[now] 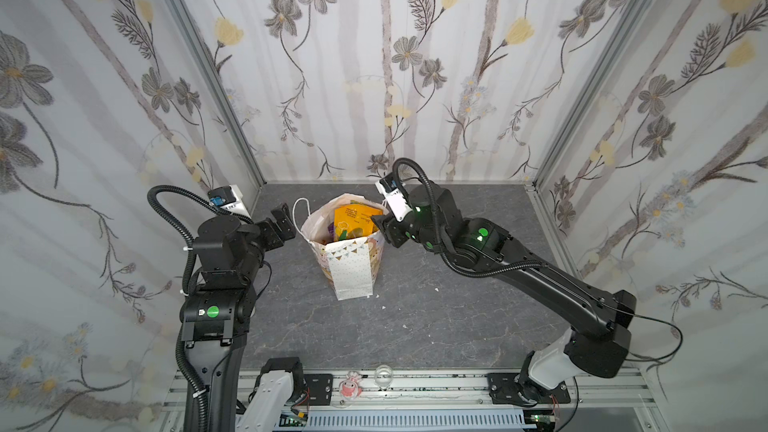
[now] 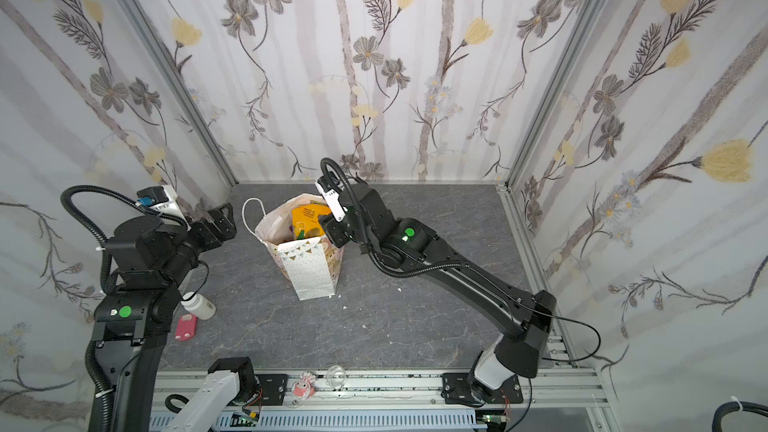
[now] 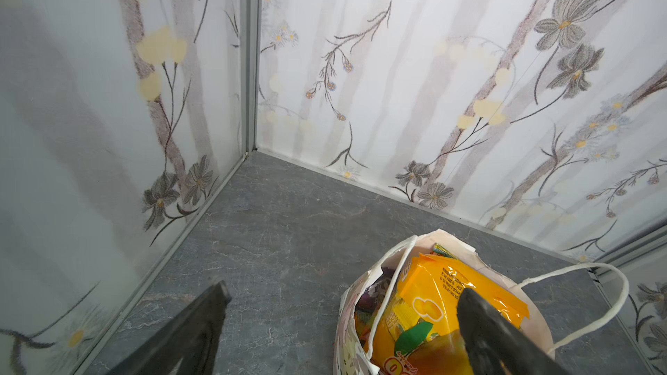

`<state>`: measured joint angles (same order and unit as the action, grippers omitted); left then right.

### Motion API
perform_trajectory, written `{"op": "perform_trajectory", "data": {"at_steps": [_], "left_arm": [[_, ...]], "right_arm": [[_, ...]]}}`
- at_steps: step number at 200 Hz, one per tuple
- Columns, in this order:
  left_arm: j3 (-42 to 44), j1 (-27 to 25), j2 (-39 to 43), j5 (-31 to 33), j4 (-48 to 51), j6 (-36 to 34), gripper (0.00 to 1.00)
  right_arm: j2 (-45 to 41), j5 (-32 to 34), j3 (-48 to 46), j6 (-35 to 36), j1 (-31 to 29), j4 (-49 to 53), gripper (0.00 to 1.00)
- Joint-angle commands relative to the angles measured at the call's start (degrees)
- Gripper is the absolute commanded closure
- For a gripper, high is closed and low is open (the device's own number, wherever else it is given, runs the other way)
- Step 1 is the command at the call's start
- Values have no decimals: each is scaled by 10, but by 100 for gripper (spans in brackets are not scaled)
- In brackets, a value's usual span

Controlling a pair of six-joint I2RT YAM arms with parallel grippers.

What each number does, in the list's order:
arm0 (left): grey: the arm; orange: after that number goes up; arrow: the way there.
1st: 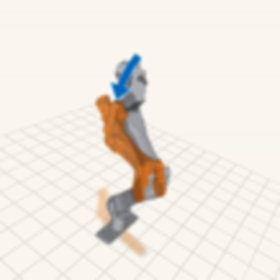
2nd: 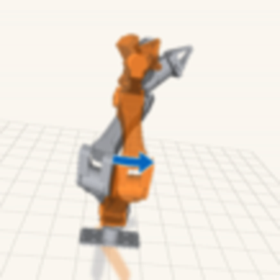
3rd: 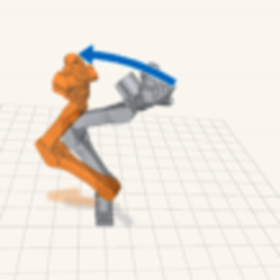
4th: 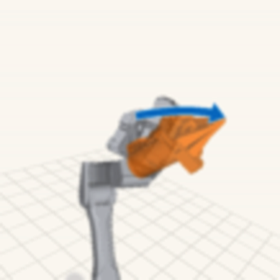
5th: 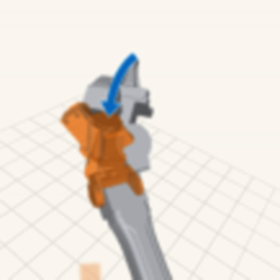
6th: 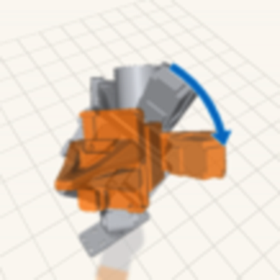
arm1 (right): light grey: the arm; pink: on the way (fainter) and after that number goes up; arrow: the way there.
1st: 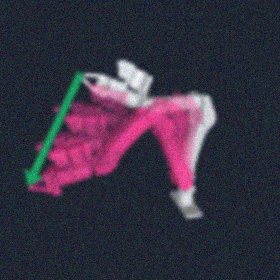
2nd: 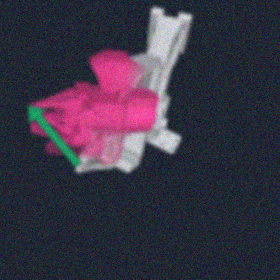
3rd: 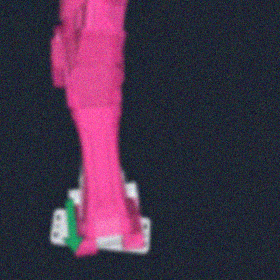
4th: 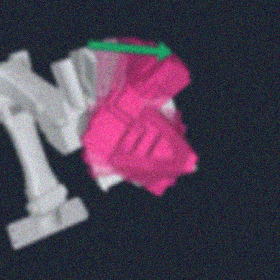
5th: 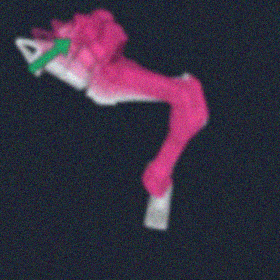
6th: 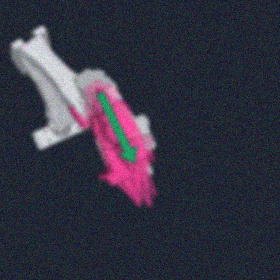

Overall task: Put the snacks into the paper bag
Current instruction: 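Open the right gripper on the bag while the left gripper releases the handle, then raise both grippers away from the paper bag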

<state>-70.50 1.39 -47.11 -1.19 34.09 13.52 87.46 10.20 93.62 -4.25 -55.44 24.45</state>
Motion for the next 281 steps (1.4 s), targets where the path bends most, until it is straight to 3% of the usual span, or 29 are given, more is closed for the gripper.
{"op": "perform_trajectory", "data": {"at_steps": [1,31,58,102,120,143,168,229,281], "left_arm": [[6,2,-16,-43,-31,11,0],[9,3,-22,-51,-39,17,0],[14,3,-28,-74,-40,11,0],[30,3,-6,-97,-44,-1,0],[32,3,-2,-94,-40,-6,0],[21,3,-13,-93,-20,-11,0],[35,3,10,-89,-33,-12,0],[45,3,3,-89,-35,-23,0],[46,3,-8,-85,-48,-16,0]], "right_arm": [[-21,-56,-51,-42,18,-104,38],[-5,-20,-72,-47,33,-109,36],[19,-56,-81,-66,69,-131,34],[101,-68,-29,-58,80,-128,34],[125,-82,-7,-57,81,-128,43],[136,-85,2,-57,100,-128,74],[121,-74,-6,-61,107,-128,100],[45,-42,-62,-52,133,-131,100],[-50,-13,-169,-48,161,-135,100]]}}
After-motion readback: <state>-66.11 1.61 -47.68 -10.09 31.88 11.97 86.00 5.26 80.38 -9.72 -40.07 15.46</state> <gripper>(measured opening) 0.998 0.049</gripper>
